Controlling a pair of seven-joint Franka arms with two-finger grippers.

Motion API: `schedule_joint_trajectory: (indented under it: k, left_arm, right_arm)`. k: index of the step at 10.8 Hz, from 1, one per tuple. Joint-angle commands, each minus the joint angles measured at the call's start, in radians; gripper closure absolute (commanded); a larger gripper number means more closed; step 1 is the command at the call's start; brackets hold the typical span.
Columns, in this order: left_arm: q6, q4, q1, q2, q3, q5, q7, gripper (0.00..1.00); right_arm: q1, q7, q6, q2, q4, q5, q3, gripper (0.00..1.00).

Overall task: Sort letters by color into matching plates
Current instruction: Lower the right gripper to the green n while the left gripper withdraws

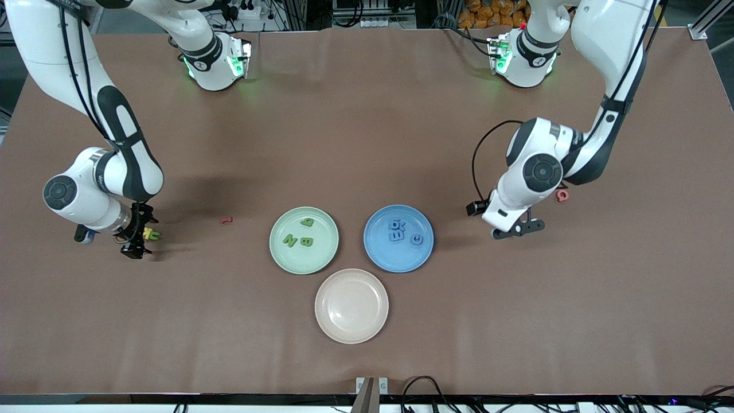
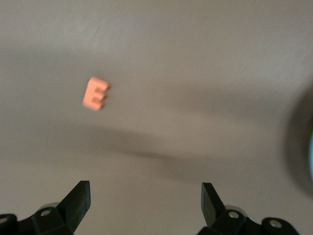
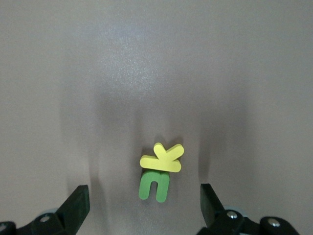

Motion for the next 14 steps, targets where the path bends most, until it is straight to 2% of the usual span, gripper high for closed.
schedule_joint_trajectory:
  k: [1, 3, 6, 7, 8, 10, 11, 12, 13, 14]
  left_arm:
    - [0.000, -0.224, 0.038, -0.169, -0.011, 0.020, 0.016, 0.00]
    - [0.006, -0.309, 0.042, -0.212, -0.011, 0.020, 0.042, 0.00]
    - [-0.024, -0.300, 0.087, -0.266, -0.004, 0.009, 0.159, 0.00]
    - [-0.058, -0.262, 0.087, -0.271, 0.025, 0.007, 0.215, 0.00]
    - [-0.089, -0.225, 0.081, -0.274, 0.071, 0.000, 0.284, 0.00]
    - [-0.147, -0.124, 0.085, -0.271, 0.105, -0.042, 0.381, 0.00]
    - [-0.162, -0.069, 0.090, -0.269, 0.121, -0.042, 0.398, 0.00]
    - [-0.167, -0.021, 0.091, -0.268, 0.125, -0.042, 0.395, 0.00]
    - [-0.178, 0.029, 0.102, -0.275, 0.142, -0.040, 0.396, 0.00]
    - [-0.231, 0.080, 0.105, -0.282, 0.157, -0.037, 0.416, 0.00]
  right_arm:
    - [0.001, 0.013, 0.020, 0.005, -0.010, 0.006, 0.003, 0.00]
    - [0.001, 0.012, 0.020, 0.009, -0.010, 0.006, 0.003, 0.00]
    - [0.000, 0.005, 0.041, 0.017, -0.011, 0.006, 0.003, 0.01]
    - [0.000, 0.004, 0.046, 0.018, -0.011, 0.006, 0.003, 0.03]
    - [0.000, 0.002, 0.047, 0.018, -0.013, 0.006, 0.003, 0.13]
    - [0.000, -0.001, 0.061, 0.020, -0.017, 0.006, 0.003, 0.24]
    - [0.001, -0.001, 0.061, 0.018, -0.019, 0.006, 0.003, 0.35]
    - [0.001, -0.002, 0.061, 0.018, -0.017, 0.006, 0.003, 0.39]
    - [0.001, -0.002, 0.062, 0.018, -0.017, 0.006, 0.005, 0.40]
    - [0.001, -0.002, 0.061, 0.018, -0.017, 0.006, 0.005, 0.43]
